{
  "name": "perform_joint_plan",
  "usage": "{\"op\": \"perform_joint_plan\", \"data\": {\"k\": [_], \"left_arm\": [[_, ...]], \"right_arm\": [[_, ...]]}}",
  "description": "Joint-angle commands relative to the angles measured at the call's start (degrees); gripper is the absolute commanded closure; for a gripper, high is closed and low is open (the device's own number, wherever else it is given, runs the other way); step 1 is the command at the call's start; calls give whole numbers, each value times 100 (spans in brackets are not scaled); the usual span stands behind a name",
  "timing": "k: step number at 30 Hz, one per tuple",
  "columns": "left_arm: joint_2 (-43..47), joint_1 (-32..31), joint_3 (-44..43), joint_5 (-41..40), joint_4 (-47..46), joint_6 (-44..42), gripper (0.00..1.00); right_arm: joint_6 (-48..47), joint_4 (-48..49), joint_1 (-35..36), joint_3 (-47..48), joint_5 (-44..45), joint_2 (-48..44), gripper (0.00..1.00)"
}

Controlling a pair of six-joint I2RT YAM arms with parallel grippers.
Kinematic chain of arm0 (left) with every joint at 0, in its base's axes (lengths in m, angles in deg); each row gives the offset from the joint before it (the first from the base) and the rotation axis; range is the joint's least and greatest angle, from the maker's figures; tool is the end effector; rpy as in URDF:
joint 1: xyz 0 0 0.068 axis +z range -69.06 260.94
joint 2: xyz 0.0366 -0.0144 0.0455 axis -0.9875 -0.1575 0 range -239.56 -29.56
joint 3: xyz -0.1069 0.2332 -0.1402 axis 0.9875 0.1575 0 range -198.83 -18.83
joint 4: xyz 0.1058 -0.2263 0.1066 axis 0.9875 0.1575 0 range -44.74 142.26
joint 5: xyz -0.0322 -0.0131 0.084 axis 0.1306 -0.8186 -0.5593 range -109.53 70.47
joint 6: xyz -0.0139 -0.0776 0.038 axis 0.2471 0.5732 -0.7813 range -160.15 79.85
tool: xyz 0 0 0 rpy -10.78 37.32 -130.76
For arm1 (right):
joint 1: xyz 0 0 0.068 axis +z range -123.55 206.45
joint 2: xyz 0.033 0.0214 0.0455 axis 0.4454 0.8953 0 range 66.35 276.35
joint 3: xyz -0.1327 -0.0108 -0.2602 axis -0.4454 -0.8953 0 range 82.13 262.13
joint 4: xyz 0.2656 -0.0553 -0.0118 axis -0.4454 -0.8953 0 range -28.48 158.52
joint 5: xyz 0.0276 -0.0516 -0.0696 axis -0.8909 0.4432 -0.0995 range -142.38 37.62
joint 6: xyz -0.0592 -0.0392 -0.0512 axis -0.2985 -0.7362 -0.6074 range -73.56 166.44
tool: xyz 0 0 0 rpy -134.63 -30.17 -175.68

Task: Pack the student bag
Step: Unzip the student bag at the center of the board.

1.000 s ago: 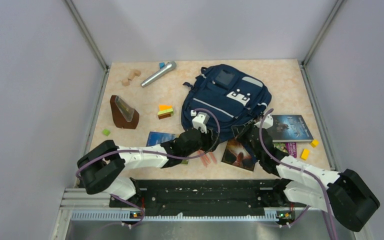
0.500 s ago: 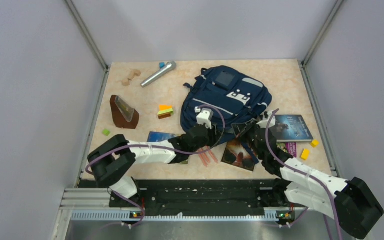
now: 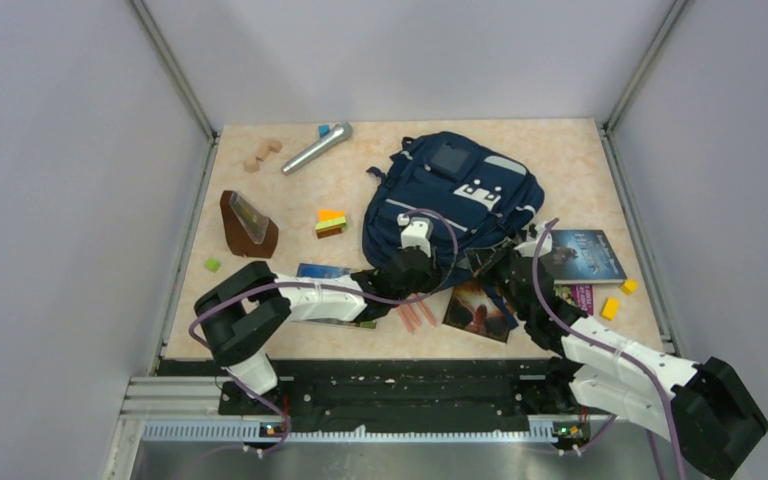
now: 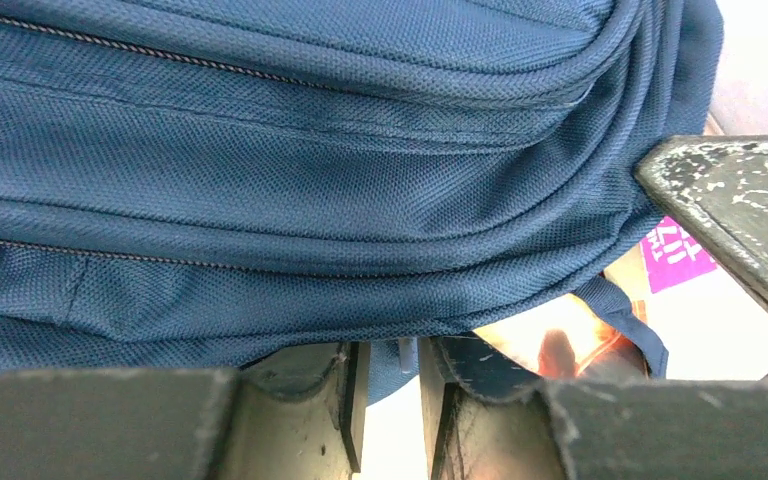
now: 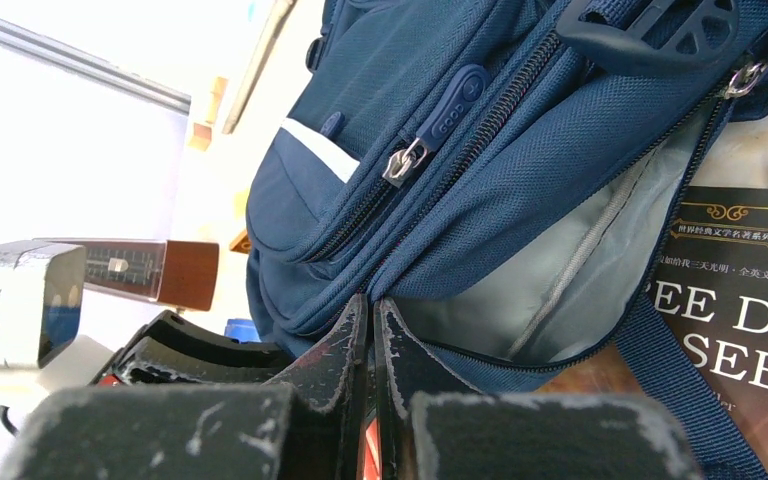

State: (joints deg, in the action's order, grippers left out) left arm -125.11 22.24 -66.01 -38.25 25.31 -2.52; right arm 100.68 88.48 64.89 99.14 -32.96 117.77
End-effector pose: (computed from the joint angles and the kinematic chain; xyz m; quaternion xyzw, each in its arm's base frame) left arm 0.2249 -0.3220 0.1748 0.0732 0.8485 -0.2831 0.4410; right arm 0.1965 0.1230 0.2039 0.2095 0.7575 0.3448 0.5133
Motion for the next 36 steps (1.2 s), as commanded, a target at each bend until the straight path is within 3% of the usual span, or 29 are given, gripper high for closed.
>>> {"op": "perform_joint_plan", "data": {"k": [1, 6, 12, 24, 36], "left_arm": [[-219, 0, -302, -284, 97, 91, 74], [-248, 3, -322, -396, 81, 132, 100], [9, -1, -126, -367, -71, 36, 100], [871, -2, -29, -537, 593, -217, 100], [1508, 4, 22, -856, 1183, -553, 100]], "right_arm": [[87, 655, -20, 351, -85, -228, 100], [84, 627, -21, 321, -44, -235, 100], [-161, 463, -20, 315, 211, -267, 100], [-956, -378, -29, 673, 1097, -272, 100], [-1181, -445, -29, 744, 1322, -260, 100]]}}
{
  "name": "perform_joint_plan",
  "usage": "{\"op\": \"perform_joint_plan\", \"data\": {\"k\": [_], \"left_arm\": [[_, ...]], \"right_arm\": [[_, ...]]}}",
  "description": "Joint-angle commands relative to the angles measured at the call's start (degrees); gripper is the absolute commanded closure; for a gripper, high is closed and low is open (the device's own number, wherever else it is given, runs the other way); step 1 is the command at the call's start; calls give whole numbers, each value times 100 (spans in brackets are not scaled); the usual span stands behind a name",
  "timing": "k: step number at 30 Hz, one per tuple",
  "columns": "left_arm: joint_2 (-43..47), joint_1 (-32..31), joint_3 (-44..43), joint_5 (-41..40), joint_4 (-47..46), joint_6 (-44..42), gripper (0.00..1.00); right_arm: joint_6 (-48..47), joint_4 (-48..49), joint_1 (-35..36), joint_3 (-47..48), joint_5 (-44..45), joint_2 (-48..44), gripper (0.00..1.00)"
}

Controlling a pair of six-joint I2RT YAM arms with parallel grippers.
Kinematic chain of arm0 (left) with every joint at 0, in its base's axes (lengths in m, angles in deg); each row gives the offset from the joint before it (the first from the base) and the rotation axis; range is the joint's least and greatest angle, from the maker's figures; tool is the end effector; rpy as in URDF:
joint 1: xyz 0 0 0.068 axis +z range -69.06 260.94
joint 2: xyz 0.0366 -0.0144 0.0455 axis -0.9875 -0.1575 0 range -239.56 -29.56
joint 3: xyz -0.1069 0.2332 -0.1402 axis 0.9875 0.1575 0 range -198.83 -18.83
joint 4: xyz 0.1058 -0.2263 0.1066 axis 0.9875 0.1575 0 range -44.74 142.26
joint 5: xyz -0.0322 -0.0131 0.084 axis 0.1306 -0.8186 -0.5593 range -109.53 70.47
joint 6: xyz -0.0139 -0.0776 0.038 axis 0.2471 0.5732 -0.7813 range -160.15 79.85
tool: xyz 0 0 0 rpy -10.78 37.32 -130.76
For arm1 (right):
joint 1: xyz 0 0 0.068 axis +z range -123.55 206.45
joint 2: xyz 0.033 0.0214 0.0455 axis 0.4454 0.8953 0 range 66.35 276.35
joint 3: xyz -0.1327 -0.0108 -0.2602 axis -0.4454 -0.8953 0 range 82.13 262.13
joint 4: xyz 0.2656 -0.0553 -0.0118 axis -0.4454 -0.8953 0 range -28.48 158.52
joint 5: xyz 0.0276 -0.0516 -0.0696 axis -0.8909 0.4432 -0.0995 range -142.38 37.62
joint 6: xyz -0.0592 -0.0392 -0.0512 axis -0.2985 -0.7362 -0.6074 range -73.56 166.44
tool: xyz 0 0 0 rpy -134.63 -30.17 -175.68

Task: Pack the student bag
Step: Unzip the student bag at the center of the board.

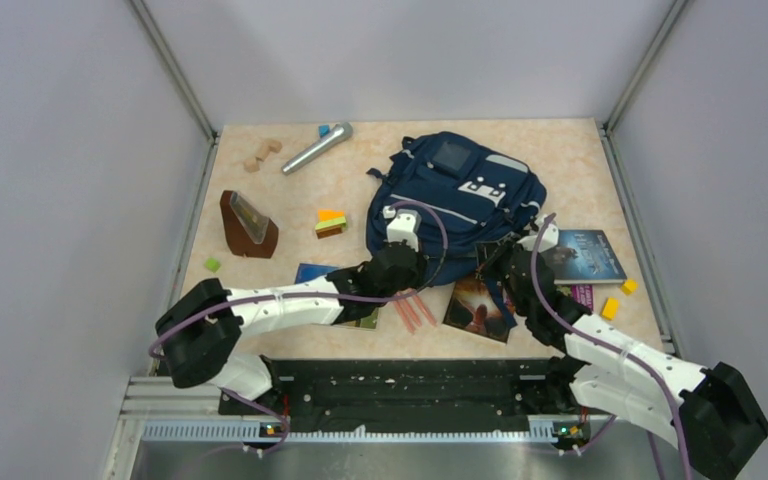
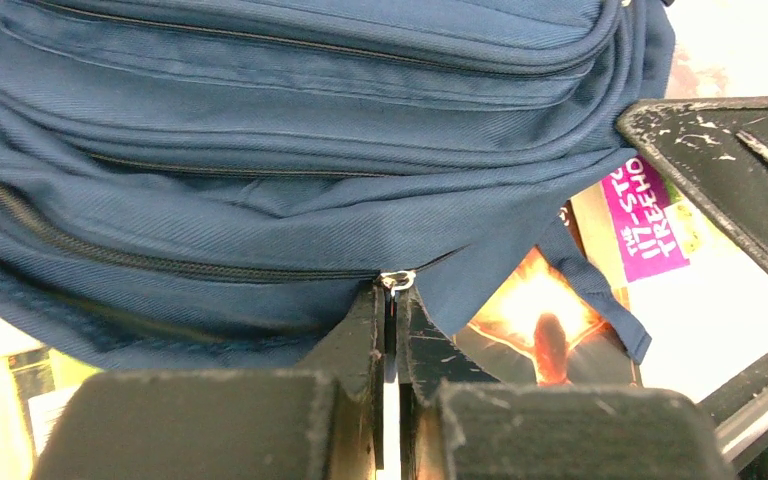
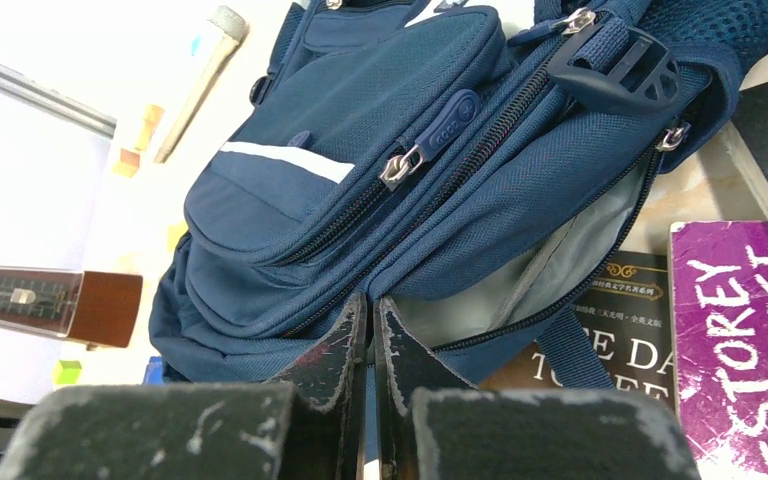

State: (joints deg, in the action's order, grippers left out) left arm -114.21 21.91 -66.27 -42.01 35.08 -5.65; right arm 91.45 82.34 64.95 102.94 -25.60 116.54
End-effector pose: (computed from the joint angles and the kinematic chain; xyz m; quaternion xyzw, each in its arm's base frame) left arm 0.2124 -0.2962 0.2233 0.0782 0.8390 -0.2593 0.4720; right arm 0.2006 0.1149 0.2202 0.1839 0.7654 0.2543 0.5618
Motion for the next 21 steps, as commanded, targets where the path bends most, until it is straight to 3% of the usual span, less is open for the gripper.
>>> {"op": "perform_joint_plan", "data": {"k": [1, 9, 21], "left_arm": [[474, 40, 49, -507, 254, -265, 100], [706, 194, -4, -311, 692, -472, 100], [1076, 931, 292, 485, 824, -607, 100]], "right_arm": [[-279, 158, -36, 368, 609, -139, 100], [-550, 8, -55, 598, 695, -9, 100], [-1008, -259, -810, 1043, -211, 489, 100]]}}
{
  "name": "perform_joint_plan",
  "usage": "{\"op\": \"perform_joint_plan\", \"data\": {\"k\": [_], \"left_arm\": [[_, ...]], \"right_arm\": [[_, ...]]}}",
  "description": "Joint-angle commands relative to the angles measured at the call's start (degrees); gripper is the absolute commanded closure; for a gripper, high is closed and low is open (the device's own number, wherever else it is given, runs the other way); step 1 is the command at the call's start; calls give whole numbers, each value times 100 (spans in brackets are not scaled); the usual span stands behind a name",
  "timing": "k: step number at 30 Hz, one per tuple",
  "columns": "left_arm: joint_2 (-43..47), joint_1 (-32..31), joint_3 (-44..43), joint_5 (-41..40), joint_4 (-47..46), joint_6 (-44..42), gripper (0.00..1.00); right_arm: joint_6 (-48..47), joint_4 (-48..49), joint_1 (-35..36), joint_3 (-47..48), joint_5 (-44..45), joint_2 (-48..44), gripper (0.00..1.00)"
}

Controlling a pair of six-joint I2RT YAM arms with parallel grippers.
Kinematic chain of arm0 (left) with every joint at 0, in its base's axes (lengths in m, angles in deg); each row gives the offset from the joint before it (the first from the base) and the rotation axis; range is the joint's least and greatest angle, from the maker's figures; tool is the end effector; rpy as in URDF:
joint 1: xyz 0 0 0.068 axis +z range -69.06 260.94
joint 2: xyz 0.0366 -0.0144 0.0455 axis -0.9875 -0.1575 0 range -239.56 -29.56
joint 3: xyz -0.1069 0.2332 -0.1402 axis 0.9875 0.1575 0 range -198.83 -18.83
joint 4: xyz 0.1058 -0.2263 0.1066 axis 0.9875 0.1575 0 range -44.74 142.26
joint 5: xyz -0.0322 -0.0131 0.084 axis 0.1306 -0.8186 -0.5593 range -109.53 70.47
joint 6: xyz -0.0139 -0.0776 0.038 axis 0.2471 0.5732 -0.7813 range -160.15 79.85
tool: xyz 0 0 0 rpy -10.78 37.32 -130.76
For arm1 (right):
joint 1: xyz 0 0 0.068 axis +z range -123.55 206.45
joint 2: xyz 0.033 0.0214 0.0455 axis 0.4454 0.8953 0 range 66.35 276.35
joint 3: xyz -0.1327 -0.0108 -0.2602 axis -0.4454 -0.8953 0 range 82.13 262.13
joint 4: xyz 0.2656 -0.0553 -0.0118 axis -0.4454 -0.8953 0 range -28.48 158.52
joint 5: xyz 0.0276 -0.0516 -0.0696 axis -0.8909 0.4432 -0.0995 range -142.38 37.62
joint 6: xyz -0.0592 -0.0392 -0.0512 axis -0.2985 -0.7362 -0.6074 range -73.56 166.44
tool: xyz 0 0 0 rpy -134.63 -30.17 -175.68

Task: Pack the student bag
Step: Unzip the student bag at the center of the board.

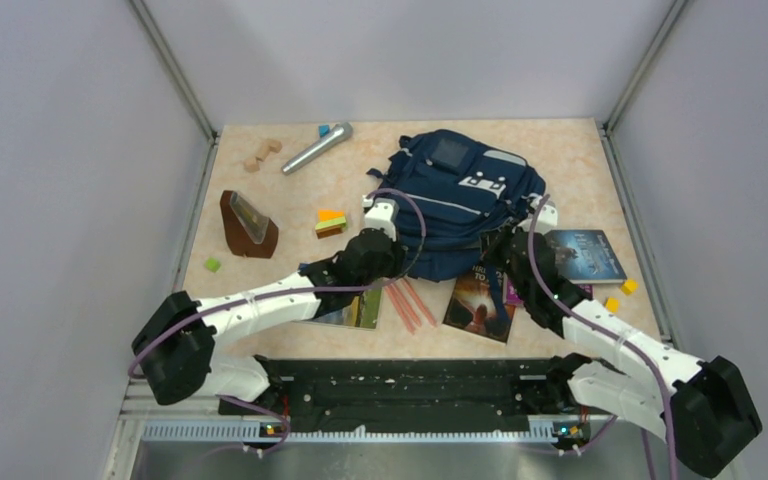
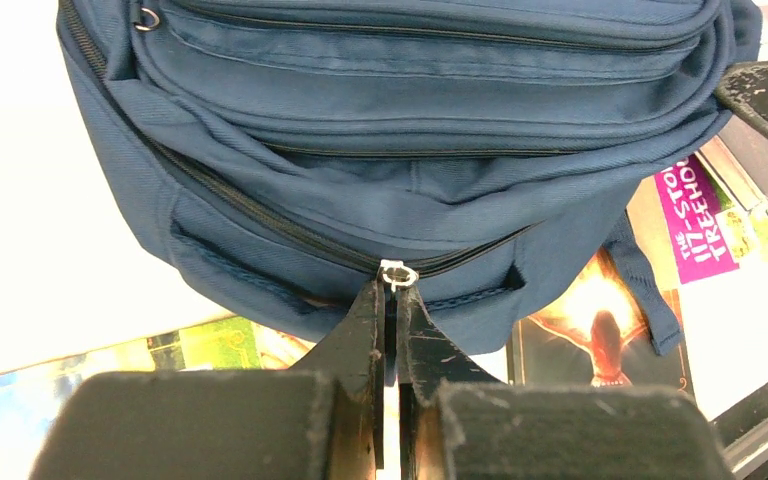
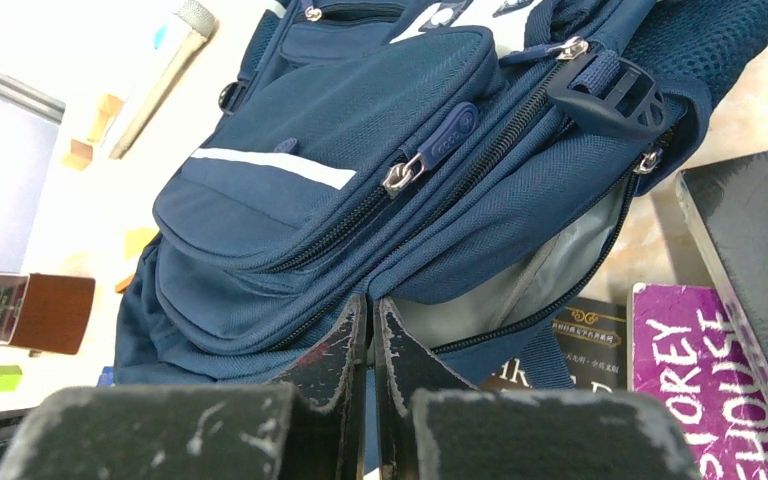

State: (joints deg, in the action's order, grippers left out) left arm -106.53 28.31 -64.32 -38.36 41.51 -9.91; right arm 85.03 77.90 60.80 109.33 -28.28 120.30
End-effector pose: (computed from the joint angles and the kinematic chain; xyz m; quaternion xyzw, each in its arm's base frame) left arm 0.2238 -0.2518 0.2393 0.0810 0.8448 -0.2326 0.4751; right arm 0.2214 0.1129 0.2385 0.1528 0.7829 0.2090 0.5658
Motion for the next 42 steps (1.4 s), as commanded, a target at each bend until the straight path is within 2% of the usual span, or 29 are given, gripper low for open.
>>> {"op": "perform_joint_plan", "data": {"k": [1, 15, 24, 26, 29, 32, 34, 35, 36, 40, 42], "left_arm": [[325, 363, 138, 168, 181, -211, 100], [279, 1435, 255, 384, 76, -855, 100], [-28, 1680, 167, 457, 128, -1354, 100], [-46, 1685, 165, 951, 80, -1545, 100], [-103, 1676, 185, 2153, -136, -1826, 100], [-263, 1663, 207, 3131, -457, -1782, 100], [-419, 1660, 168, 3415, -604, -1709, 100], [-483, 1659, 134, 3454, -623, -1659, 100], [-542, 1656, 92, 3486, -634, -1624, 100], [-736, 1651, -15, 3670, -725, -1489, 100], [-801, 1648, -31, 3724, -818, -1420, 100]], "right_arm": [[-411, 172, -466, 435, -45, 162, 100], [-763, 266, -944, 611, -377, 526, 100], [-873, 534, -1173, 921, -578, 987, 100], [-951, 557, -1240, 1098, -663, 1218, 100], [-1105, 337, -1320, 1473, -796, 1552, 100], [-1202, -121, -1393, 1904, -1510, 1767, 100], [-1141, -224, -1394, 1934, -1932, 1781, 100], [-1097, -283, -1396, 1914, -2091, 1745, 98], [-1026, -359, -1392, 1869, -2130, 1698, 91], [-769, -413, -1395, 1397, -2214, 1276, 55], [-666, -428, -1394, 1145, -2214, 1038, 42]]}}
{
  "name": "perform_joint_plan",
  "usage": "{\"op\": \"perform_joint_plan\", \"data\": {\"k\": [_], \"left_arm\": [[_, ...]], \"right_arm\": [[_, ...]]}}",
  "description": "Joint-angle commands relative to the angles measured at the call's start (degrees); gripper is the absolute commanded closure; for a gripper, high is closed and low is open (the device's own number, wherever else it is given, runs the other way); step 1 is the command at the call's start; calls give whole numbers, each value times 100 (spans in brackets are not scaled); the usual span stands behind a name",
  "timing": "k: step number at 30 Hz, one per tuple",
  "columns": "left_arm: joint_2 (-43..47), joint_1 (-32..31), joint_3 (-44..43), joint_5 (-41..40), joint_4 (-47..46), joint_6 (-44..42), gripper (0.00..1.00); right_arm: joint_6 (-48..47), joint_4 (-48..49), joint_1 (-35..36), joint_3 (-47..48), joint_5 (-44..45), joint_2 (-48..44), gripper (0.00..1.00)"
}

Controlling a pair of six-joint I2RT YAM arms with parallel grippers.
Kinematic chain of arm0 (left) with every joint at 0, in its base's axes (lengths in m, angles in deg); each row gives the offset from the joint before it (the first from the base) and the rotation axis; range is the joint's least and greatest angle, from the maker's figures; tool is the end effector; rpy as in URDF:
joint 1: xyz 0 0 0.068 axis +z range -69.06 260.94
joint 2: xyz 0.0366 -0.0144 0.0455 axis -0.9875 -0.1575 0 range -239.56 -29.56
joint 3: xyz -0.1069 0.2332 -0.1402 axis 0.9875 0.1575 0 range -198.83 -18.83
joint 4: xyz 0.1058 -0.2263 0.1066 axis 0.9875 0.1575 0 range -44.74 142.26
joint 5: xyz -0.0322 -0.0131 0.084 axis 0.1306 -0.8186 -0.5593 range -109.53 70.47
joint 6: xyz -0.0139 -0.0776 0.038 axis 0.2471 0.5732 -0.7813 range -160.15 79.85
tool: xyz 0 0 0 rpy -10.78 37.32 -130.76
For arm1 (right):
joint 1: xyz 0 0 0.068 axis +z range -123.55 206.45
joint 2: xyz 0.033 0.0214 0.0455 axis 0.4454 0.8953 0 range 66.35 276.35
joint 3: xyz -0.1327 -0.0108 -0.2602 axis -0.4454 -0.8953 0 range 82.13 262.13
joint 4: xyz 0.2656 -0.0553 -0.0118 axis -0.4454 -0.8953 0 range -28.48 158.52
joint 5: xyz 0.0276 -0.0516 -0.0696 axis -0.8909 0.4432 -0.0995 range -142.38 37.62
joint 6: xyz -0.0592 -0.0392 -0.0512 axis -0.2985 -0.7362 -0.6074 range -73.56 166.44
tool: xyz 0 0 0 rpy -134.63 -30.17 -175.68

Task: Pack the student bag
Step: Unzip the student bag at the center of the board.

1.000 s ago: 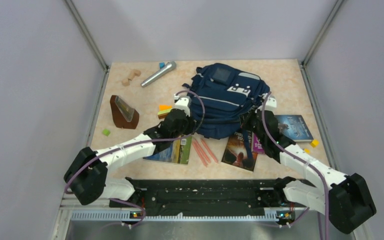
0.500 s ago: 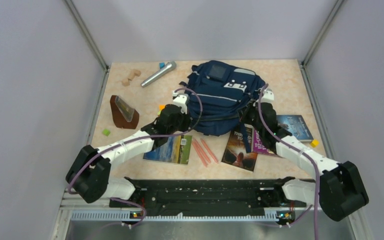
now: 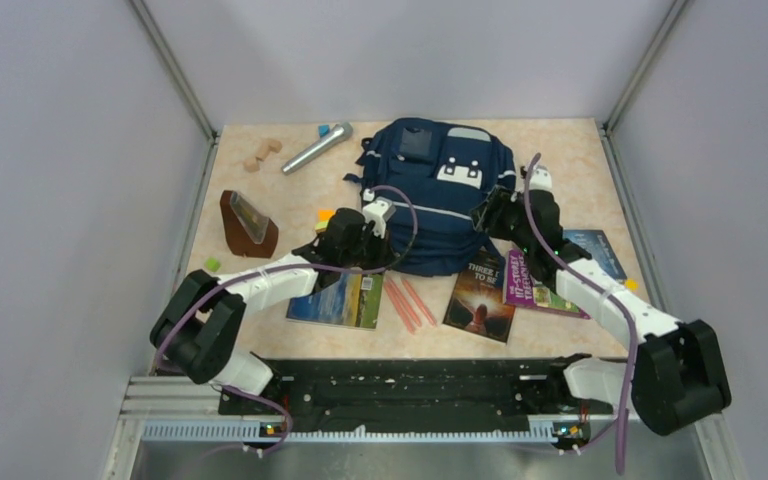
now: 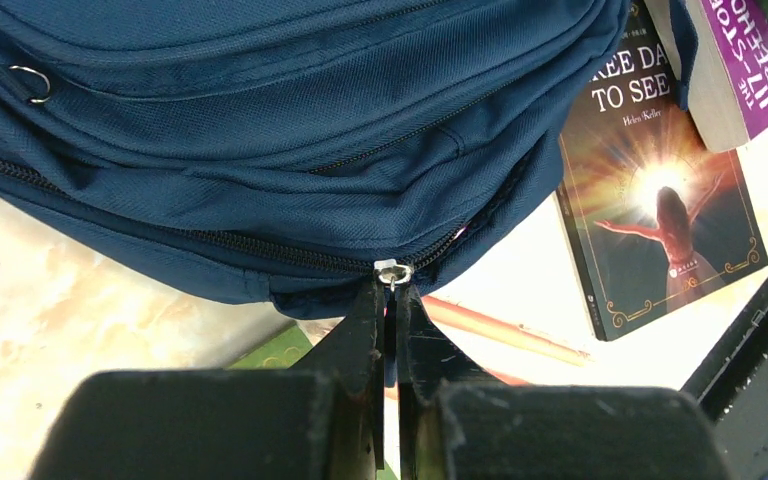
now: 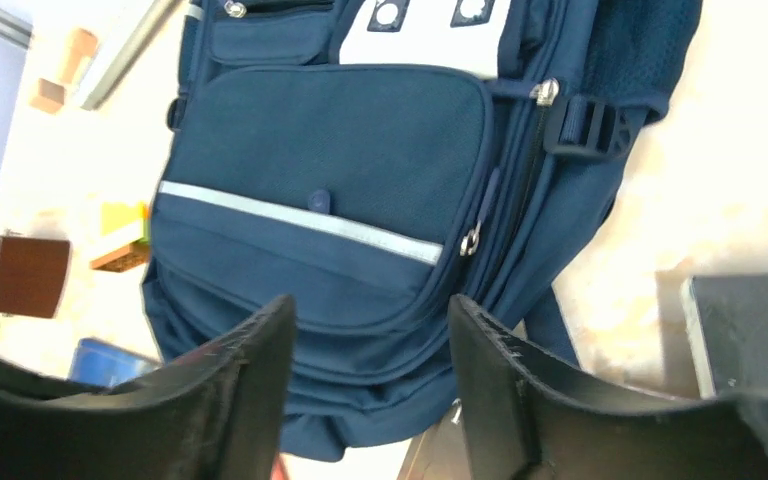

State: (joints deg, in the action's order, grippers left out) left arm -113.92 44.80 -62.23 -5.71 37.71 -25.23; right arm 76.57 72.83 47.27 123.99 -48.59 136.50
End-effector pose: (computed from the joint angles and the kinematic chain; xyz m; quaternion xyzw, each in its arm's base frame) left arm 0.2711 -0.2209 0.1917 0.2170 0.8487 -0.2984 0.3790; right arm 0.2969 0.1074 0.2509 0.0860 0.8339 0.2092 0.5035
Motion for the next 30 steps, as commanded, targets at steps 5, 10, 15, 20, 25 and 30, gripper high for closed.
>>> {"op": "perform_joint_plan", "data": {"k": [5, 10, 15, 20, 25, 30], "left_arm": [[-137, -6, -206, 484, -649, 194, 100], [-60, 1, 22, 541, -1117, 230, 100], [-17, -1, 194, 667, -1386, 234, 100], [4, -2, 342, 728, -1507, 249, 100], [42, 1, 466, 855, -1620, 341, 100], [9, -8, 501, 941, -1700, 413, 100]], "right_arm": [[470, 45, -39, -798, -542, -1000, 26], [1102, 519, -14, -1386, -1122, -1038, 23], [1843, 1420, 407, -1936, -1044, -900, 16], [2502, 2217, 1206, -2350, -271, -803, 16], [3322, 2970, 1590, -2803, 295, -516, 16], [3535, 3496, 1724, -2830, 511, -109, 16]]}}
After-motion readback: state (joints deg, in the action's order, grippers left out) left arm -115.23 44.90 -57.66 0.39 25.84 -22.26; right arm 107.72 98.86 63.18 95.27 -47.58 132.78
